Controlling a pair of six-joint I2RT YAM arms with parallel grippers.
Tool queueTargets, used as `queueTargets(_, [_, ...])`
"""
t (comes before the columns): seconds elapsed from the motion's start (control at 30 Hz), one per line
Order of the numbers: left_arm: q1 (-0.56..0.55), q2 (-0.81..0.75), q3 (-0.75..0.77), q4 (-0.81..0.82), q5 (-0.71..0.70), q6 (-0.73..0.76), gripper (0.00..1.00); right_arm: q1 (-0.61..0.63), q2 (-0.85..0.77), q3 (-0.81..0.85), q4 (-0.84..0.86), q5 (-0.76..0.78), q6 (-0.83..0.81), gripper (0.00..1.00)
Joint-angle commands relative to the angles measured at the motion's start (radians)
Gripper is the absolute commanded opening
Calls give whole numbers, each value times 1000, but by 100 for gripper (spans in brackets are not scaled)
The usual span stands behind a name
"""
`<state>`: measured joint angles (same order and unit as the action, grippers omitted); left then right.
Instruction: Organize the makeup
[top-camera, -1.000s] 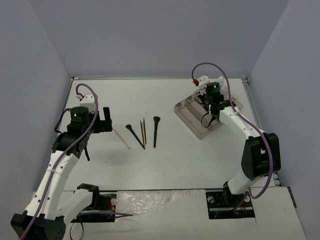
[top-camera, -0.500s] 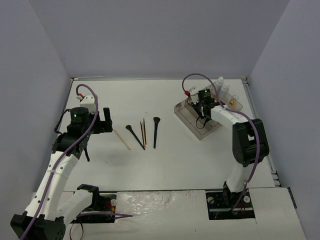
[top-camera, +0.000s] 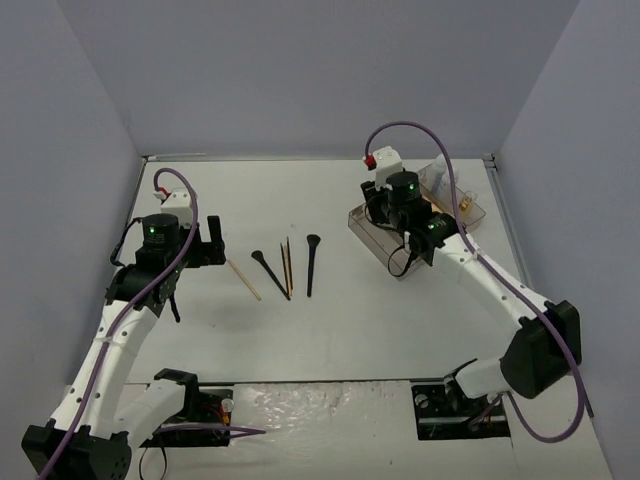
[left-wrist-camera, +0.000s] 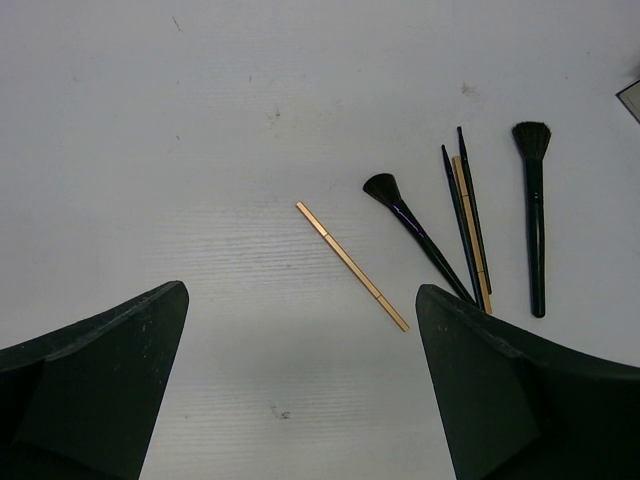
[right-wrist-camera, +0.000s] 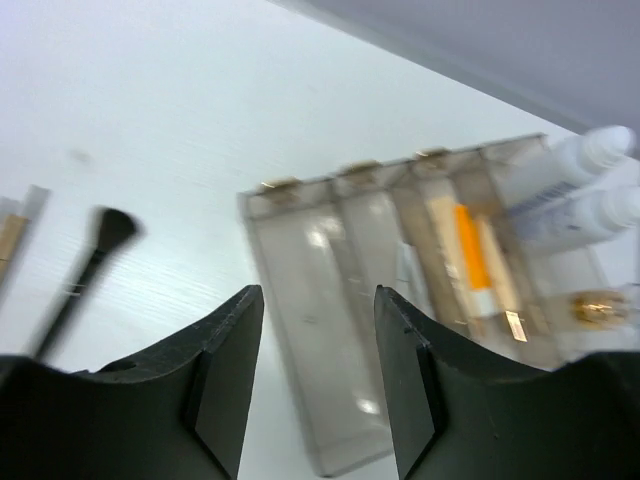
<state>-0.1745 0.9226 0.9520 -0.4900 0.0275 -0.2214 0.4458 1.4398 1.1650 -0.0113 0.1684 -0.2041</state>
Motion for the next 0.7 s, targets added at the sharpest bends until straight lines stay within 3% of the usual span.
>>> queueTargets(0.0, [5, -5, 25, 43, -18, -9, 97, 181, -60, -81, 113, 64, 393, 44])
queueTargets(0.2, [6, 2, 27, 41, -18, -10, 97, 373, 46, -167, 293, 137, 583, 35])
queueTargets(0.37, [6, -4, 25, 41, -18, -10, 97, 497, 188, -136, 315, 204, 656, 30])
queueTargets(0.67, [6, -1, 25, 42, -18, -12, 97, 597, 351, -91, 351, 239, 729, 30])
